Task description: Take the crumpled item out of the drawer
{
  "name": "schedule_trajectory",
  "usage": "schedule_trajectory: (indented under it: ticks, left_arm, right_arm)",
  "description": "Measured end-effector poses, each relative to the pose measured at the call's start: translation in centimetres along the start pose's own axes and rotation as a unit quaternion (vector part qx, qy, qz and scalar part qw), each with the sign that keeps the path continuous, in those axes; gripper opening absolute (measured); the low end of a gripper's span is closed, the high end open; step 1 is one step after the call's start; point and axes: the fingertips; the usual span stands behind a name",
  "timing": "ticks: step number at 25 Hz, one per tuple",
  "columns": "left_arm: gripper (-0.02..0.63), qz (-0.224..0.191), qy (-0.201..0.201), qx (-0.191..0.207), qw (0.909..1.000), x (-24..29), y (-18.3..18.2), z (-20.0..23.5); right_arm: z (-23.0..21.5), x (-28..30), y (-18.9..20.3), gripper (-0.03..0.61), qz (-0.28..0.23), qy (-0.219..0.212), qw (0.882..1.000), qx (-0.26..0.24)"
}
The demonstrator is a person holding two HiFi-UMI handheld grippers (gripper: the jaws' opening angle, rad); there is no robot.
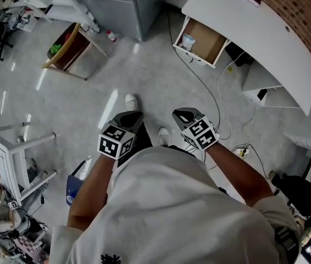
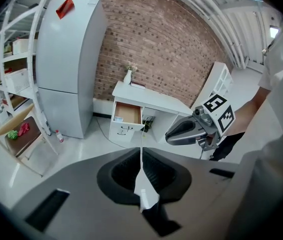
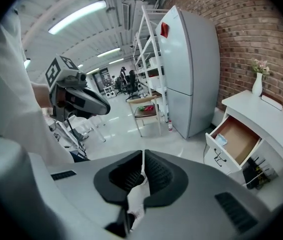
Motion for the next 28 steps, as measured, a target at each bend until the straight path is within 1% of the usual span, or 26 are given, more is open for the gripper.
schedule_trajectory:
  ticks: [3, 6, 10, 14, 17, 21, 26, 28]
  left_arm:
    - [0.031, -0.001, 0.016, 0.005, 0.9999, 2.7, -3.2, 3.9]
    - [0.031, 0.005, 0.042, 0.016, 0.9990, 4.9, -6.4, 8.8]
    - [0.031, 0.017, 0.081, 0.042, 0.9956, 7.4, -11.0, 14.8]
    - [0.031, 0.041, 0.115, 0.072, 0.9898, 9.8, -13.6, 20.4]
    - [0.031, 0.055, 0.127, 0.083, 0.9869, 12.1, -14.9, 23.9]
    - [0.031, 0.062, 0.125, 0.069, 0.9878, 15.3, -17.1, 25.3]
    - [0.031, 0.074, 0.118, 0.044, 0.9892, 21.2, -19.9, 25.9]
    - [0.031, 0.080, 0.115, 0.041, 0.9893, 24.2, -20.7, 26.2]
  right_arm:
    - [-3.5, 2.5, -2.1, 0.058, 0.005, 0.019, 1.000, 0.008]
    - [-6.8, 5.8, -5.1, 0.058, 0.011, 0.047, 0.999, 0.018]
    - [-11.3, 10.1, -9.2, 0.058, 0.019, 0.089, 0.996, 0.021]
    - [-16.3, 14.3, -11.9, 0.058, 0.030, 0.127, 0.991, 0.029]
    - [-20.9, 17.2, -12.2, 0.058, 0.043, 0.155, 0.986, 0.030]
    - [-26.9, 19.4, -11.4, 0.061, 0.069, 0.164, 0.984, 0.024]
    - [-37.1, 22.2, -10.2, 0.063, 0.106, 0.167, 0.980, -0.028]
    - [-41.5, 23.7, -9.1, 0.067, 0.123, 0.166, 0.977, -0.044]
Point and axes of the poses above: the fingertips, and each gripper's own axes: x forward along the fingers, z to its left, y out of its underside, and after that the axes turned 7 degrees about -z, right-handed
